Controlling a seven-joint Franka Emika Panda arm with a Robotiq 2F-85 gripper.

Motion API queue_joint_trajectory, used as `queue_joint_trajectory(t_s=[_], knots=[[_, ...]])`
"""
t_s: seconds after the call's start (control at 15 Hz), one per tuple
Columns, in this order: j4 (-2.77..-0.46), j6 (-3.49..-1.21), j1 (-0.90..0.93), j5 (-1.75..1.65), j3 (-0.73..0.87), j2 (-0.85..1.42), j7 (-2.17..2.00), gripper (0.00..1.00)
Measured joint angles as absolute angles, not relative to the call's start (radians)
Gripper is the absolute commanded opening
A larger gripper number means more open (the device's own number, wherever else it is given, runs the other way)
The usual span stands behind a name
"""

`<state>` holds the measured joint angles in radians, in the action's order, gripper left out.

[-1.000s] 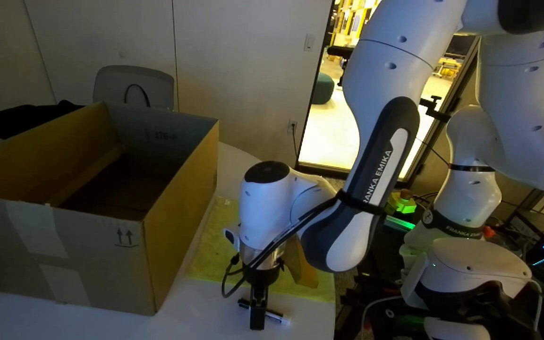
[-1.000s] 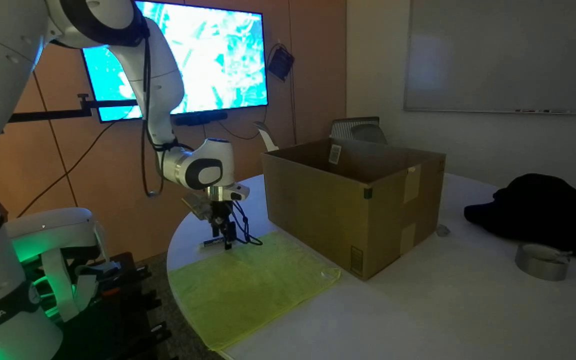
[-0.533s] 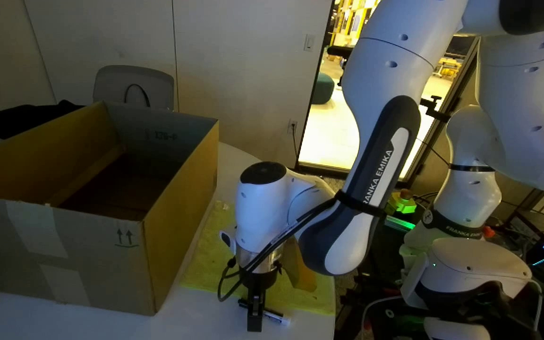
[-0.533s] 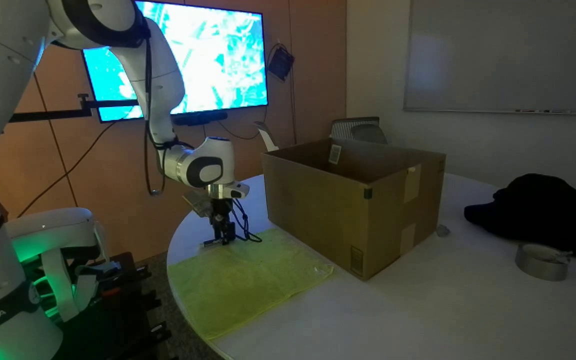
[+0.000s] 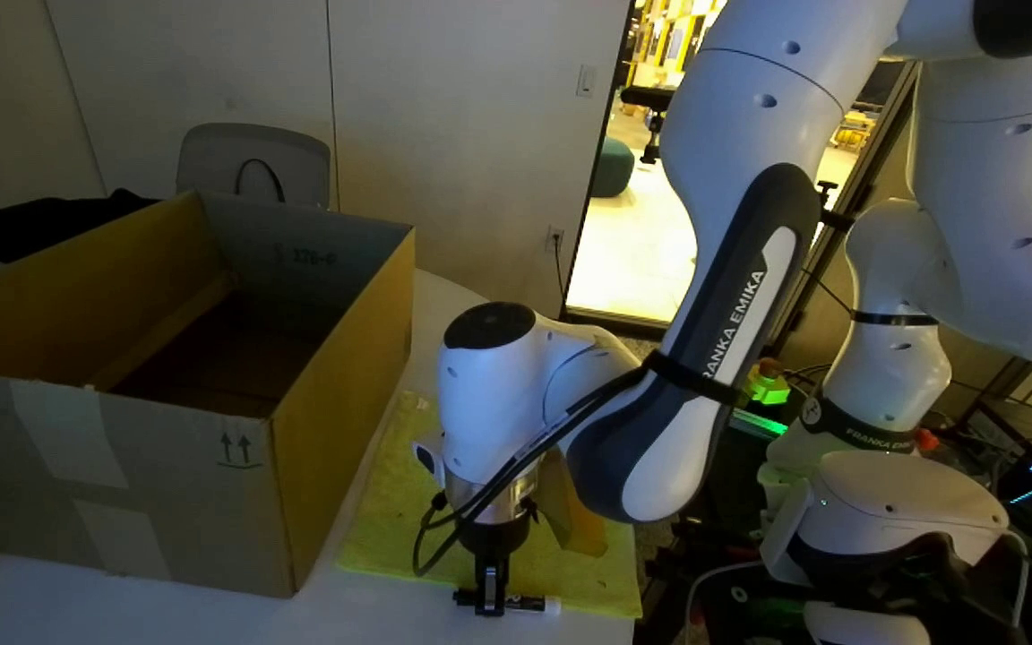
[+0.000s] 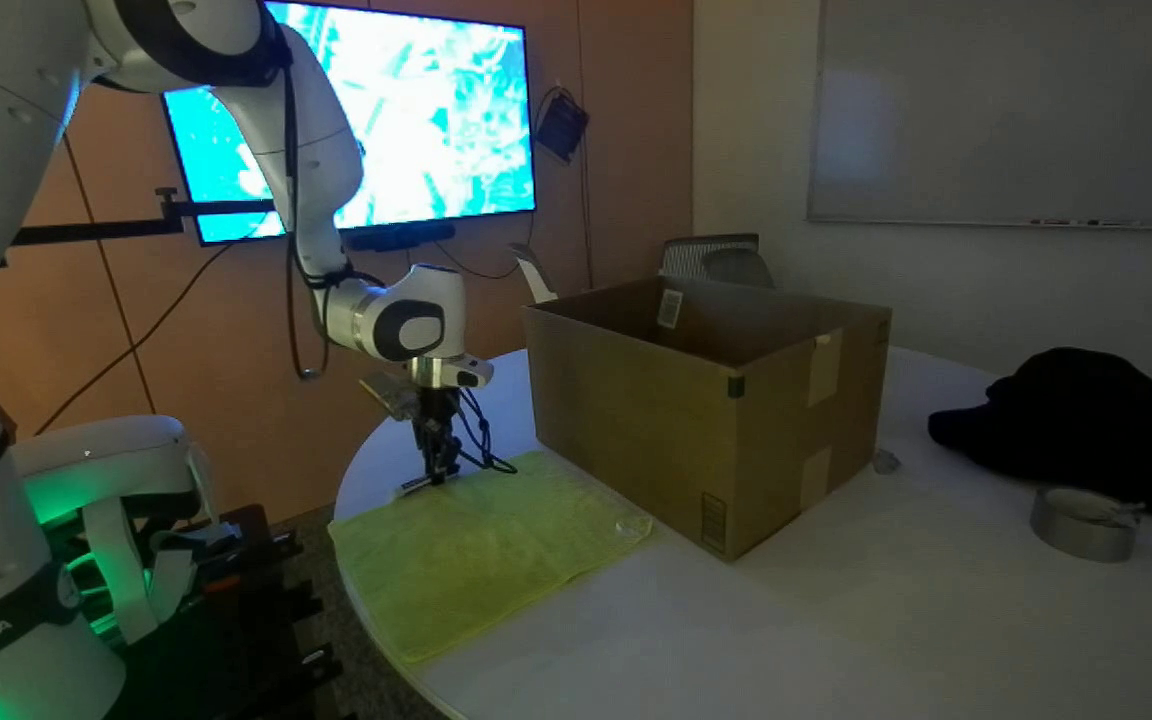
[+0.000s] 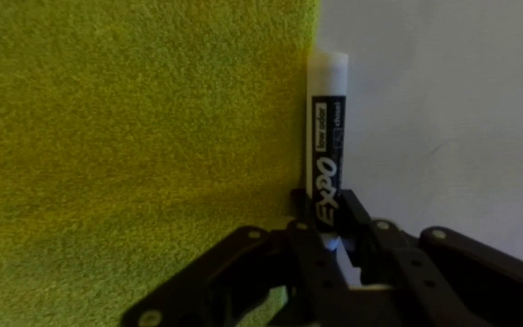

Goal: Put the marker on the yellow crop, wrap the marker up with the yellow cloth and put them in the box

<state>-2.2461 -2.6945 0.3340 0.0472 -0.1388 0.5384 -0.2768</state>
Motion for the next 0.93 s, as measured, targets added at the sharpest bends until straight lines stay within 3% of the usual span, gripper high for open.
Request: queue_joint_trajectory(t_s=[0.93], knots=[[-2.305,-2.655,0.316,0.045,-0.068,0.412,-0.328,0.07]])
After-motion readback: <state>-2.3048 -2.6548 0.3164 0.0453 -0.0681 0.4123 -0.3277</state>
